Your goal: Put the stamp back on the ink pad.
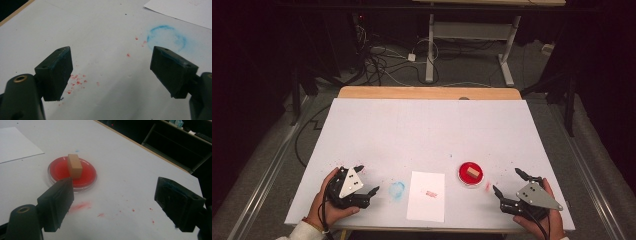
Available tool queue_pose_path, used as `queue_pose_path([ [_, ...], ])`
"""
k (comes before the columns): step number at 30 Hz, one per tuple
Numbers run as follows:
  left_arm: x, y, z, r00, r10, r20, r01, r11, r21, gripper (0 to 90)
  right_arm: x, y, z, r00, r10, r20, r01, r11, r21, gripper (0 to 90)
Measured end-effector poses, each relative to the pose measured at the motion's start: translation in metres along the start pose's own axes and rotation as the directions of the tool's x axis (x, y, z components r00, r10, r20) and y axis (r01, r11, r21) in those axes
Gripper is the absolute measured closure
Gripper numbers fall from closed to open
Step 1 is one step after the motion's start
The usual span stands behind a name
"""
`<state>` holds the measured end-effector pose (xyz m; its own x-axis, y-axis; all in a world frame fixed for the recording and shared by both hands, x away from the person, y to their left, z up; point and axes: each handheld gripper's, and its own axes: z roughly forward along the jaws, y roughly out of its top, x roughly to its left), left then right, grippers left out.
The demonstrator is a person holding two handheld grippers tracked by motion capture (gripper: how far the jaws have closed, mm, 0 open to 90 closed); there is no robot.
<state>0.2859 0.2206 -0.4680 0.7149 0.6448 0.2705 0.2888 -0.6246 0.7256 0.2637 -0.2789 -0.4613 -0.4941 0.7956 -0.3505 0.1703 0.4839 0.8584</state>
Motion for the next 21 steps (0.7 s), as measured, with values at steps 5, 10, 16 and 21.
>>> queue_pose_path([
  [5, -0.0002, 0.0001, -0.0006, 1.0000, -0.001, -0.001, 0.001, 1.0000, 0.000, 17.8, 0.0006, 0.0012, -0.0002, 1.0000, -0.003, 0.002, 0.003, 1.000, -0.003, 16.2],
  [10, 0.0001, -0.0005, -0.0012, 1.0000, -0.005, -0.004, 0.005, 1.0000, -0.001, 17.8, 0.0012, 0.0020, 0.0003, 0.9999, -0.010, 0.002, 0.010, 1.000, -0.007, 16.2],
  [16, 0.0004, -0.0003, -0.0008, 1.0000, -0.004, -0.009, 0.004, 1.0000, 0.003, 17.8, 0.0008, 0.0024, 0.0004, 1.0000, -0.006, 0.004, 0.006, 1.000, -0.011, 16.2],
  [21, 0.0003, -0.0009, -0.0010, 0.9999, -0.008, -0.011, 0.008, 1.0000, 0.004, 17.8, -0.0001, 0.0032, 0.0005, 1.0000, -0.004, 0.005, 0.004, 1.000, -0.018, 16.2],
])
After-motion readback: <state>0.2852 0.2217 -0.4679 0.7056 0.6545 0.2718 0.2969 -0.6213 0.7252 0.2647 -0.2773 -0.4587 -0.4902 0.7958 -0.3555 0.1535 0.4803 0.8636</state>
